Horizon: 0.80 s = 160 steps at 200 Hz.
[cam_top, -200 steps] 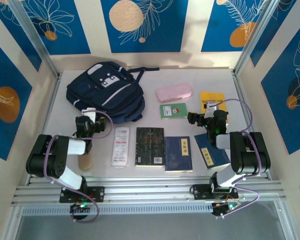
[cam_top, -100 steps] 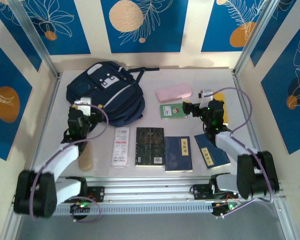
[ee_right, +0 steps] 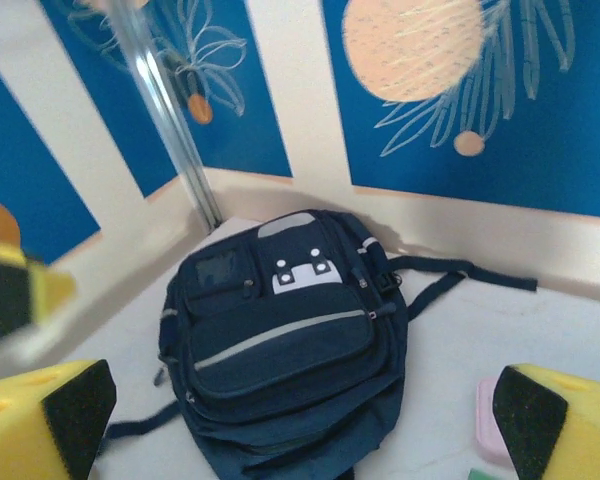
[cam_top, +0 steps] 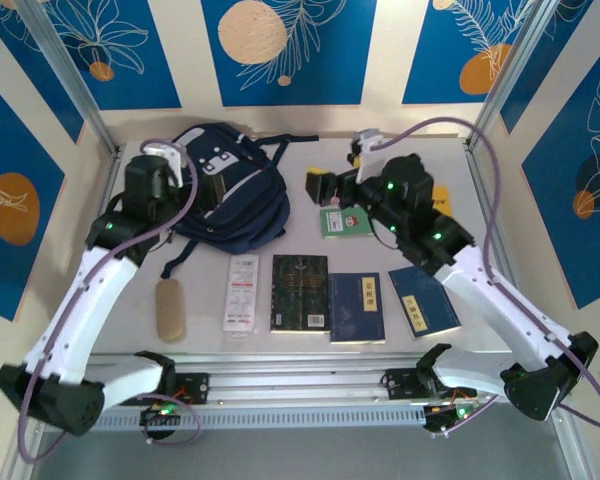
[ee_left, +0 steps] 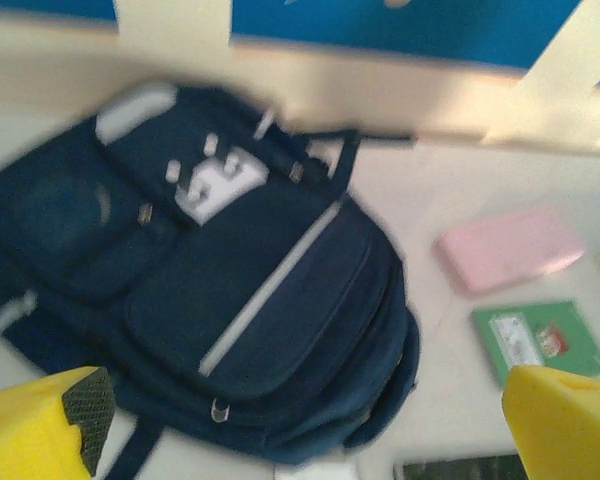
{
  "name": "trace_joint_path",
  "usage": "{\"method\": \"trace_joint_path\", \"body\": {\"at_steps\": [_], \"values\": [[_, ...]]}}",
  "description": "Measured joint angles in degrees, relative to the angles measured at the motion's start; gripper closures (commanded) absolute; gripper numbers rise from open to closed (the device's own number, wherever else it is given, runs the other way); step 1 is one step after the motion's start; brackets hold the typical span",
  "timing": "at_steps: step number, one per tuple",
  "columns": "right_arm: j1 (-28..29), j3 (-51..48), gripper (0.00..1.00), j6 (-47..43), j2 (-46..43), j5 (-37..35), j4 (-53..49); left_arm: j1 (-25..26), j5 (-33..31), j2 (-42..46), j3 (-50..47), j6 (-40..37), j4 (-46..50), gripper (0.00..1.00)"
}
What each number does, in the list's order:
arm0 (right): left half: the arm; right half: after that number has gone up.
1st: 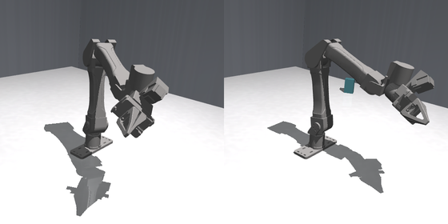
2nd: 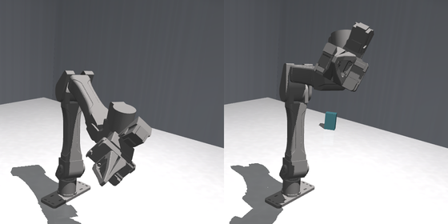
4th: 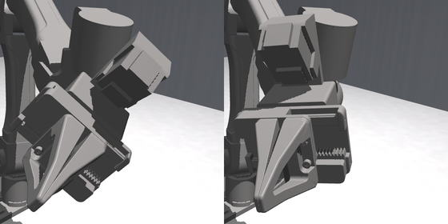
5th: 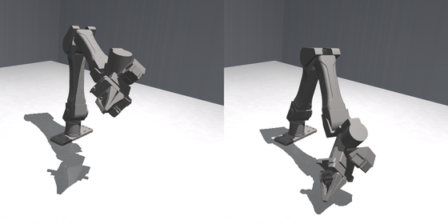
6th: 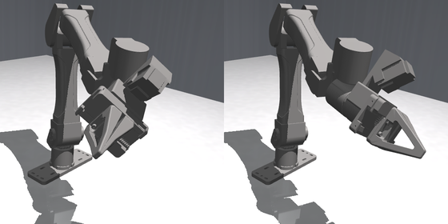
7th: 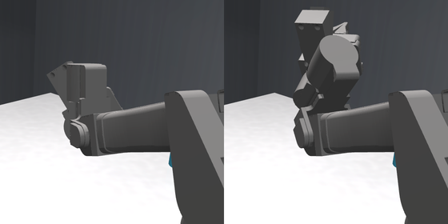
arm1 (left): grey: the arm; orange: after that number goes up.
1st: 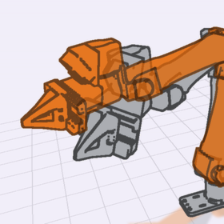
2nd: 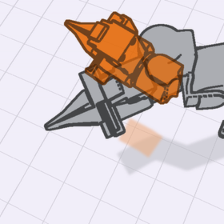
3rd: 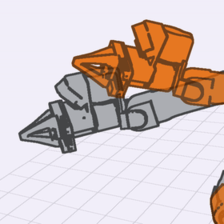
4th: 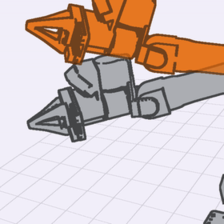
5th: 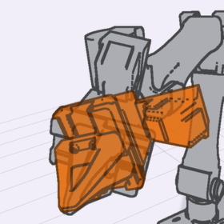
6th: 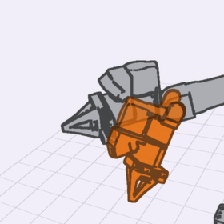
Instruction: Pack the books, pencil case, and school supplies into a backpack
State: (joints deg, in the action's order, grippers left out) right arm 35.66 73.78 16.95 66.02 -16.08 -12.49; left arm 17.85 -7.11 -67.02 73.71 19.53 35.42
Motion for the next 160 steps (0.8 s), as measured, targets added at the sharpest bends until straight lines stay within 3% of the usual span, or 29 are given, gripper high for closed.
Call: {"method": "trace_joint_path", "body": {"at_steps": [35, 76, 108, 160], "values": [[-8.76, -0.46, 0.01, 12.35, -0.48, 7.91, -7.17, -6.40, 5.81, -8.33, -3.04, 10.51, 5.53, 0.00], [-8.04, -4.68, 0.07, 19.17, 3.15, 12.39, -13.03, -10.86, 13.73, -17.70, -2.51, 18.84, 3.72, 0.01], [-8.79, -7.21, 0.15, 23.04, 3.41, 15.39, -13.64, -14.40, 19.67, -24.68, -2.54, 24.83, -1.01, 0.11], [-9.07, -8.61, 0.30, 25.57, 3.41, 17.09, -11.93, -15.74, 24.37, -31.52, -2.45, 29.99, -8.90, 0.39]]}}
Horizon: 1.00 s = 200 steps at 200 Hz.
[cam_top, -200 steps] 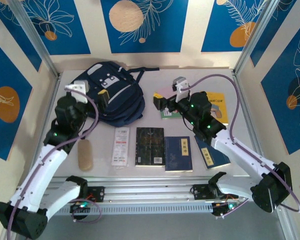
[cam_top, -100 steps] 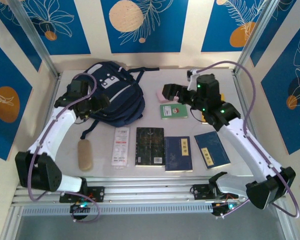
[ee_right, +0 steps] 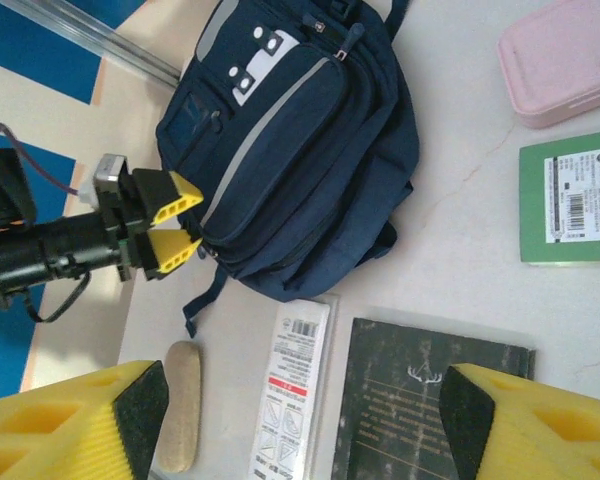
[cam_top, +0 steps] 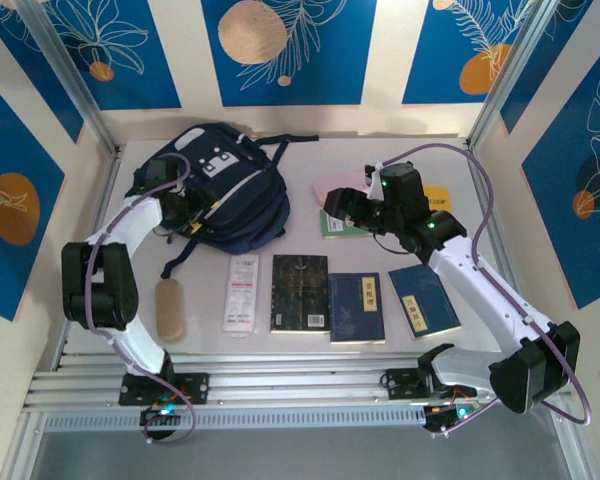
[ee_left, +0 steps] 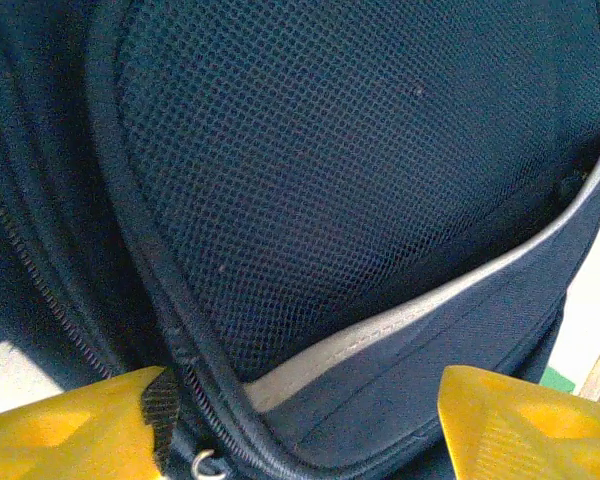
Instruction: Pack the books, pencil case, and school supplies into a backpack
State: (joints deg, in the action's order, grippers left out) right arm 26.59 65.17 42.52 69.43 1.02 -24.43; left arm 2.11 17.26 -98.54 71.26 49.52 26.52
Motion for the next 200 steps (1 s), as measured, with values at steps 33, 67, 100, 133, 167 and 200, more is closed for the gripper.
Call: {"method": "trace_joint_path", "body": {"at_steps": [33, 67, 100, 133, 167, 200], "values": [[-0.04, -0.83, 0.38, 0.44, 0.02, 0.07, 0.50, 0.00, 0.31, -1.46, 0.52, 1.46, -0.42, 0.60], [-0.04, -1.75, 0.44, 0.76, 0.00, 0.11, 0.85, 0.00, 0.85, -3.58, 0.52, 2.82, -0.74, 0.92], [-0.04, -2.75, 0.45, 0.74, -0.33, -0.35, 0.76, 0.00, 1.57, -3.91, 0.52, 4.17, -0.90, 1.00], [-0.04, -3.26, 0.45, 0.72, -1.55, -2.51, -0.55, 0.00, 1.64, -2.62, 0.52, 5.27, -0.98, 1.00], [-0.04, -3.28, 0.50, 0.70, -1.99, -4.04, -2.32, 0.02, 1.53, 2.23, 2.38, 6.34, -1.18, 1.00], [-0.04, -3.61, 0.51, 0.72, -1.79, -3.96, -2.56, 0.72, 1.57, 6.05, 7.13, 6.36, -3.28, 1.00]]}}
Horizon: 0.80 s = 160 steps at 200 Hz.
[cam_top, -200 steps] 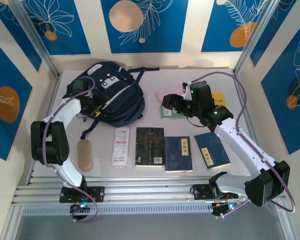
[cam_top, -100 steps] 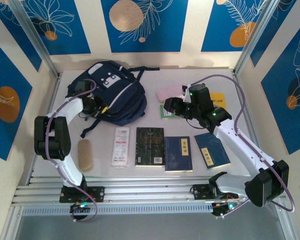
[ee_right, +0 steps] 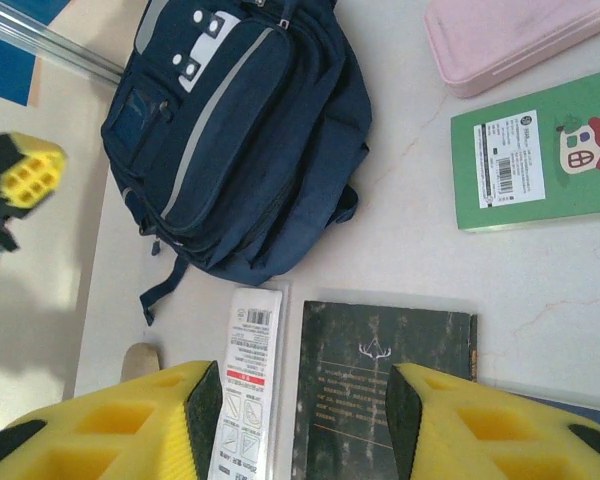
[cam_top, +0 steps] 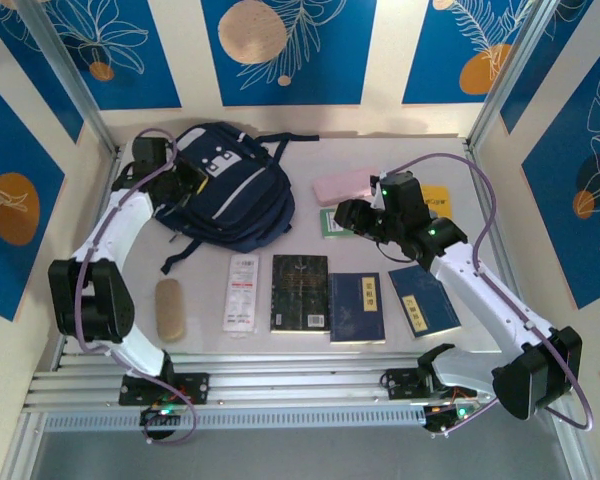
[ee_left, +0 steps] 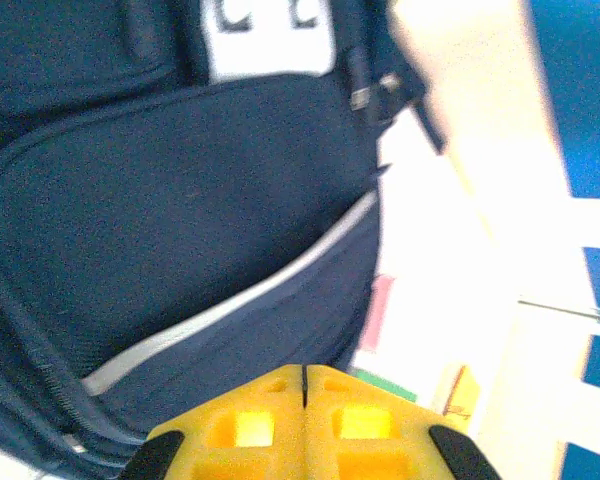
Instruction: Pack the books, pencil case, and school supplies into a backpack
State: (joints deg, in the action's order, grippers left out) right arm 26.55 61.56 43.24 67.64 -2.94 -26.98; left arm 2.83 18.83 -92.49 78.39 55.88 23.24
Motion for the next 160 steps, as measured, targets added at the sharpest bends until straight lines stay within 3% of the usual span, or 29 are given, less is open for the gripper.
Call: {"method": "trace_joint_path", "body": {"at_steps": [33, 57, 71, 76, 79, 117, 160], "values": [[0.07, 0.20, 0.48, 0.26, 4.92, 1.55, 0.79, 2.84, 0.04, 1.29, 0.74, 0.13, -0.52, 1.00], [0.13, 2.47, 0.39, 1.44, 12.57, 6.27, 2.19, 4.39, 0.55, -0.35, 2.82, -3.10, 2.08, 0.49], [0.61, 3.58, 0.30, 1.86, 15.78, 8.70, 3.04, 4.46, 0.68, -4.50, 8.66, -7.93, 5.90, 0.34], [0.90, 3.96, 0.28, 1.66, 16.57, 9.46, 3.19, 4.35, 0.68, -6.56, 11.41, -10.19, 7.32, 0.06], [1.05, 4.13, 0.27, 1.84, 16.96, 9.77, 3.32, 4.28, 0.66, -7.89, 13.07, -12.41, 8.00, 0.01], [3.65, 5.09, 0.21, -1.79, 17.20, 13.16, 5.14, 3.52, 3.82, -21.92, 25.68, -26.62, 13.00, 0.02], [6.16, 6.16, 0.22, -7.32, 15.58, 13.73, 3.56, 2.95, 11.19, -31.78, 27.93, -32.98, 15.15, 0.08]]}}
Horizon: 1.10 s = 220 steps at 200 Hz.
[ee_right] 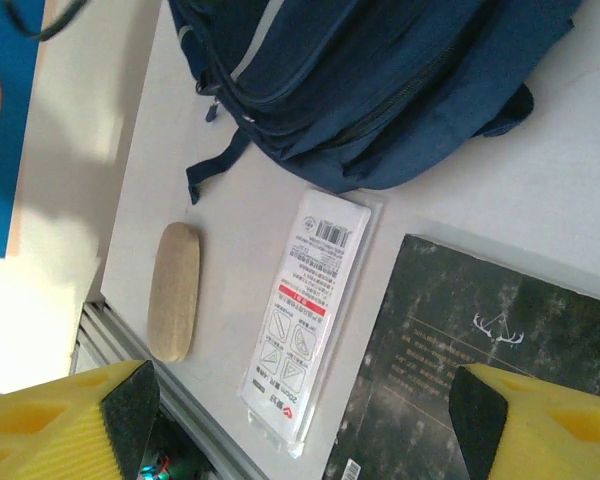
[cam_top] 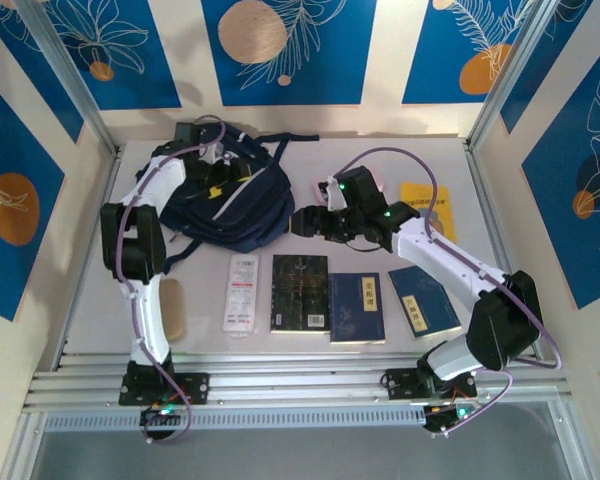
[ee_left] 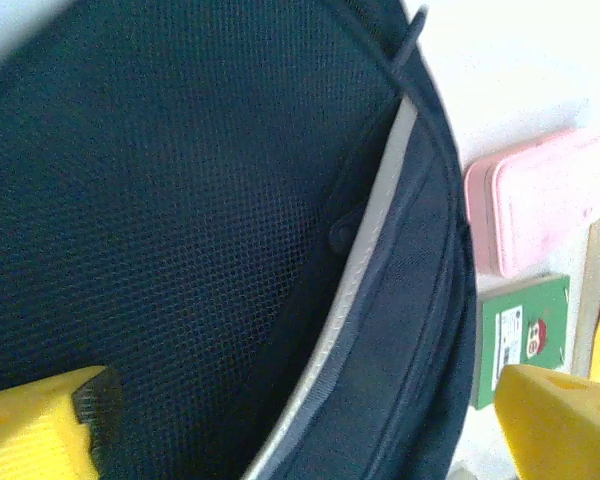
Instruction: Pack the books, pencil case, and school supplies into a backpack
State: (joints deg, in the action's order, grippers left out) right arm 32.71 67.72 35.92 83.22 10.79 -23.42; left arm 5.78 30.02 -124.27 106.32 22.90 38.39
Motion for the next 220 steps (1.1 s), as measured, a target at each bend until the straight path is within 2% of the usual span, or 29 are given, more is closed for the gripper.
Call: {"method": "trace_joint_path", "body": {"at_steps": [20, 63, 79, 93, 112, 130, 168, 220], "values": [[-0.04, 0.00, 0.22, -1.53, -0.74, -0.09, -0.59, 0.02, 4.20, -1.11, -1.11, -0.94, -1.16, 0.15], [-0.04, 0.00, 0.23, -2.60, -0.42, -0.28, -1.55, 0.44, 8.98, -1.01, -6.34, -2.03, -6.19, 0.38], [-0.04, 0.00, 0.23, -2.58, -0.35, -0.26, -1.53, 0.46, 9.46, -0.61, -8.22, -2.45, -7.41, 0.51], [-0.04, 0.00, 0.23, -2.58, -0.11, -0.26, -1.46, 0.50, 9.60, -0.04, -9.31, -2.60, -7.87, 0.70], [-0.04, 0.00, 0.23, -2.58, 0.31, -0.28, -1.51, 0.72, 10.29, 0.07, -9.49, -2.95, -7.74, 0.90], [-0.02, 0.00, 0.23, -2.58, 0.35, -0.52, -1.53, 1.20, 11.02, 0.13, -9.49, -1.97, -7.78, 1.00], [-0.04, -0.02, 0.24, -2.49, -0.09, -4.04, -2.40, 1.97, 10.40, 2.95, -9.42, -0.79, -7.74, 1.00], [-0.61, -0.04, 0.23, 0.72, -1.55, -16.00, -7.93, 2.01, 6.80, 10.43, -9.03, 2.82, -7.19, 1.00]]}}
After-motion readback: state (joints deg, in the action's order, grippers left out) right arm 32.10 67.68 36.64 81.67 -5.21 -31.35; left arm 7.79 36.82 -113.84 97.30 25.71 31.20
